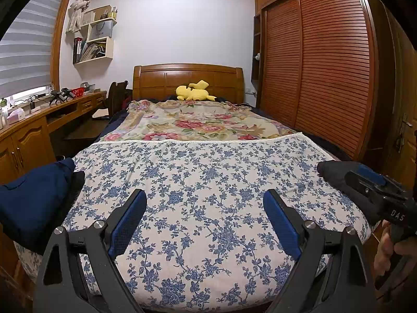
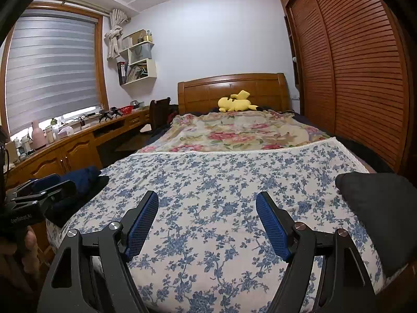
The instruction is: Fold large clothes
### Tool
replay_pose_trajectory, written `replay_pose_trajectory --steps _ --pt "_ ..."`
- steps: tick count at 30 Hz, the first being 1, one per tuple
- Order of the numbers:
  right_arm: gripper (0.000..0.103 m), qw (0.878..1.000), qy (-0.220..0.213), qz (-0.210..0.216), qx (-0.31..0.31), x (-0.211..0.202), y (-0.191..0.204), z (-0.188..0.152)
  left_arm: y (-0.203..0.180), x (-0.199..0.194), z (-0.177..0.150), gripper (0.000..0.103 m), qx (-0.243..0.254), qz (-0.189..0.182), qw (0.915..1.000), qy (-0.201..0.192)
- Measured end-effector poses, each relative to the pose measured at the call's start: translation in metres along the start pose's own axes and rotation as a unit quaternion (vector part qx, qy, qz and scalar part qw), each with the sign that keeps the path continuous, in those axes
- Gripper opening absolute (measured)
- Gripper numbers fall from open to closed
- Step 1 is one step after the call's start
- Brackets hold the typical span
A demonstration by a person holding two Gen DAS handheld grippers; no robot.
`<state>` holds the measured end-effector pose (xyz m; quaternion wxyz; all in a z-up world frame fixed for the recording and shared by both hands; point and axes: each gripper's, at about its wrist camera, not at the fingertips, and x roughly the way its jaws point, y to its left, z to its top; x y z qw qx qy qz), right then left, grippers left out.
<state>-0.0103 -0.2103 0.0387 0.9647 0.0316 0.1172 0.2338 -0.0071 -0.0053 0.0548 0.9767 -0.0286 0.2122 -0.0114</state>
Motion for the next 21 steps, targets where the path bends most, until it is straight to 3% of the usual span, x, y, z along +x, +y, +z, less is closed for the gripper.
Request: replay_pose_trajectory --steps 21 --pt "0.079 1.000 0.000 0.003 -0.004 0.0001 -0.0051 -0.0017 0.0001 -0.0014 0.0004 0.091 0.002 0.002 1.0000 -0.001"
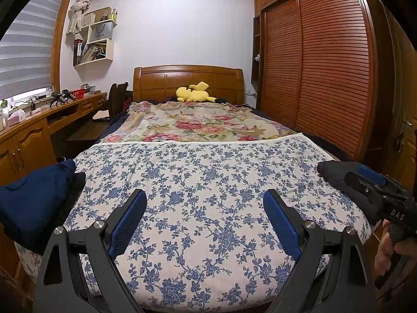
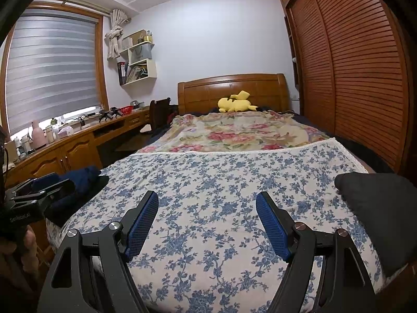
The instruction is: Fold large clothes
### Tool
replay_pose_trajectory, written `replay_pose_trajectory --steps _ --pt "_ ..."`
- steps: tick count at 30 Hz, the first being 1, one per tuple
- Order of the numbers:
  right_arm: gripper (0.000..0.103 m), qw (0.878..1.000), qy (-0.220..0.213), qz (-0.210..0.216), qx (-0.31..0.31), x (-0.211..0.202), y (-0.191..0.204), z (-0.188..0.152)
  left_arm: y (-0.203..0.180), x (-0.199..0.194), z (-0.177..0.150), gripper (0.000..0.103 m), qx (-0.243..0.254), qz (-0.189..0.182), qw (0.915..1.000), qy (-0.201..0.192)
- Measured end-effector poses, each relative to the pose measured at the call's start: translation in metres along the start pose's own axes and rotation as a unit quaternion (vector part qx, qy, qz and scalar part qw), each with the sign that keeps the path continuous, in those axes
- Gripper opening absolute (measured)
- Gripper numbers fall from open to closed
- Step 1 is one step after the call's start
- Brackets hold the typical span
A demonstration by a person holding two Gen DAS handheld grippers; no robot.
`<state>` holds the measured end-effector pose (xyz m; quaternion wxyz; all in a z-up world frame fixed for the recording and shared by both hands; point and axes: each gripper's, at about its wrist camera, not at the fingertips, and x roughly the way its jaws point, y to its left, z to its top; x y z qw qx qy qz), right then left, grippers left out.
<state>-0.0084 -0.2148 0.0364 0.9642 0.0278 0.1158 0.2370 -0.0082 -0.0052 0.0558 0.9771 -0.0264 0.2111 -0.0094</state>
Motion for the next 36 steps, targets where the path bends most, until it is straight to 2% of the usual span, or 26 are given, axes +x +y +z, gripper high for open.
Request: replay_pose_trajectory --steps 36 --pt "0.079 1.000 -0.003 0.002 0.003 -0.0024 -0.0018 -0.0005 0.0009 -0.0029 0.0001 0.091 0.000 0.003 1.0000 0.000"
